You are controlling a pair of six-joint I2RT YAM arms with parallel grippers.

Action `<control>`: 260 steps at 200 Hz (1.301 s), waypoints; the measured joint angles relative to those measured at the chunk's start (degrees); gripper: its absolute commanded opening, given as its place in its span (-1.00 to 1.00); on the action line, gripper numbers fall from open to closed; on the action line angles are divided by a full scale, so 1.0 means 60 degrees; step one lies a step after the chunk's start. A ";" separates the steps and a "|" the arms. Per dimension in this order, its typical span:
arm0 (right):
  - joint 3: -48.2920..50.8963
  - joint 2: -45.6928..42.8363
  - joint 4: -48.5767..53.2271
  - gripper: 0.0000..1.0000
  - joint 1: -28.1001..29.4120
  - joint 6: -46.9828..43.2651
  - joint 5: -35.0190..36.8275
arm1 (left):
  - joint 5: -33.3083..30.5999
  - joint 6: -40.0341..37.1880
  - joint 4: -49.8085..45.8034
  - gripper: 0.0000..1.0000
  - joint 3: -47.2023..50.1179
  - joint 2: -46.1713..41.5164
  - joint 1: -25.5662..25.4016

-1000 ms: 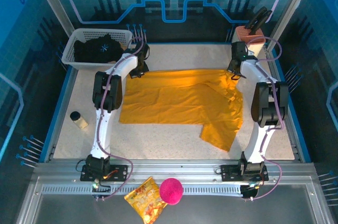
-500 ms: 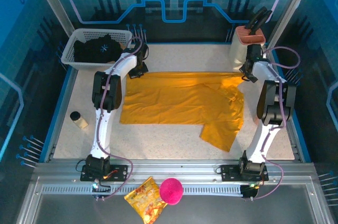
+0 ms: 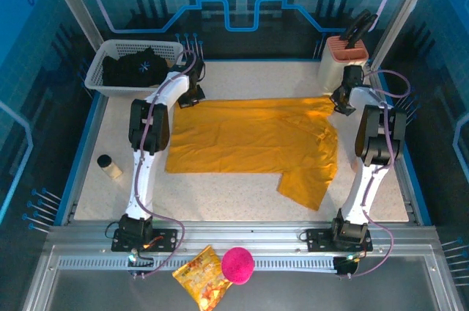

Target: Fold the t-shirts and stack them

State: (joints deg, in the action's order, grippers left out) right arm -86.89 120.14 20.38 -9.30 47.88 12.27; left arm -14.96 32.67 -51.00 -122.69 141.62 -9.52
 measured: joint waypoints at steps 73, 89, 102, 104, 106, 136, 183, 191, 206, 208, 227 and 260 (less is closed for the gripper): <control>0.0718 -0.0885 -0.0750 0.24 -0.0040 -0.1566 -0.0521 | 0.0860 -0.0317 0.0182 -0.58 -0.0368 0.0175 0.0102; 0.1501 -0.1978 -0.0503 0.24 0.0011 -0.1912 -0.0576 | 0.1140 -0.0470 0.0448 -0.30 -0.0368 0.0175 0.0124; 0.1920 -0.2860 -0.0226 0.22 0.0135 -0.2204 -0.0634 | 0.1275 -0.0532 0.0681 -0.07 -0.0368 0.0149 0.0153; 0.1974 -0.3005 -0.0171 0.22 0.0171 -0.2251 -0.0637 | 0.1297 -0.0495 0.0710 -0.04 -0.0368 0.0135 0.0160; 0.2011 -0.3107 -0.0153 0.21 0.0193 -0.2277 -0.0641 | 0.1337 -0.0463 0.0739 -0.02 -0.0368 0.0135 0.0160; 0.2284 -0.4262 0.0474 0.00 0.1038 -0.2714 -0.1140 | 0.1552 -0.0539 0.0834 0.29 -0.0364 -0.0171 0.0186; 0.3122 -0.3938 0.0681 0.08 0.2229 -0.2142 -0.2058 | 0.1625 -0.0699 0.1268 0.53 0.0033 -0.1920 0.0178; 0.3268 -0.3774 0.0656 0.09 0.2320 -0.1938 -0.2131 | 0.1679 -0.0758 0.1362 0.56 0.0171 -0.2284 0.0164; 0.3490 -0.3526 0.0579 0.07 0.2408 -0.1625 -0.2200 | 0.1840 -0.0852 0.1526 0.57 0.0430 -0.2889 0.0127; 0.3515 -0.3490 0.0565 0.06 0.2412 -0.1596 -0.2208 | 0.1861 -0.0867 0.1534 0.57 0.0452 -0.2943 0.0124; 0.3603 -0.3129 0.0335 -0.04 0.2430 -0.1206 -0.2346 | 0.2233 -0.1027 0.1698 0.57 0.0750 -0.3479 0.0051; 0.3646 -0.2736 -0.0131 -0.24 0.2539 -0.0692 -0.2521 | 0.2732 -0.1300 0.1821 0.59 0.1260 -0.3916 -0.0138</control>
State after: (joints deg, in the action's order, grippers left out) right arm -65.01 103.72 19.59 5.93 43.72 -2.85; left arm 1.43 24.86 -40.07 -115.13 118.13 -10.35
